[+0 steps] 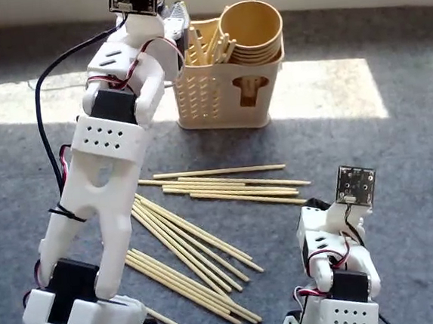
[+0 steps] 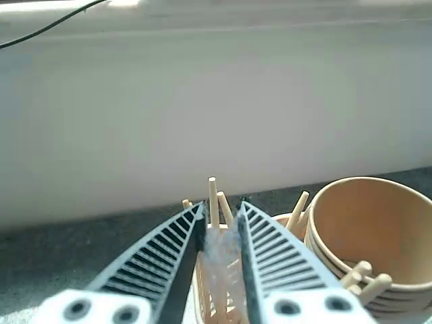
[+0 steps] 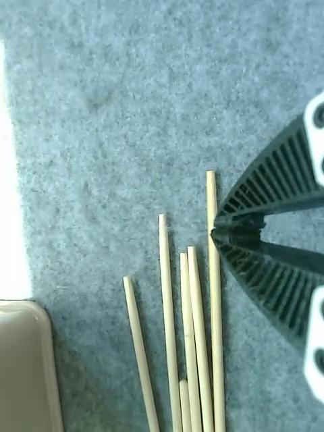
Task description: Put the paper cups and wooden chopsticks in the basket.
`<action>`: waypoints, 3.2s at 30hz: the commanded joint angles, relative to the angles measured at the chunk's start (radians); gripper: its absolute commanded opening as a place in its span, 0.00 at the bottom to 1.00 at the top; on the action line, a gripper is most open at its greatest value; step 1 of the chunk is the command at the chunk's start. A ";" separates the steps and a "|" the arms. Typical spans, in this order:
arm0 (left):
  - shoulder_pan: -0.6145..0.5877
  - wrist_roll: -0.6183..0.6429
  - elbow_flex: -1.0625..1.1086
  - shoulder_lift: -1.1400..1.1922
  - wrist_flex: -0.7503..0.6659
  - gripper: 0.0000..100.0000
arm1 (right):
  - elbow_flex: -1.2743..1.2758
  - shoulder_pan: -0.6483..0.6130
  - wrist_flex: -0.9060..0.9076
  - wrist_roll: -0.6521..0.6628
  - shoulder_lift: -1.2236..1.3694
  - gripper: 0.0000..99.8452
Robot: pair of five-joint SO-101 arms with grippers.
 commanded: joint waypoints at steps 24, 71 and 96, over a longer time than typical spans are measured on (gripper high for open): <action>-0.031 -0.499 -0.255 -0.013 0.898 0.09 | 0.119 0.010 0.005 -0.005 -0.012 0.01; 0.472 -0.721 0.605 -0.007 0.703 0.12 | 0.119 0.173 -0.058 -0.003 -0.012 0.01; 0.492 -0.678 0.771 -0.005 0.486 0.07 | 0.119 0.173 -0.058 -0.003 -0.012 0.01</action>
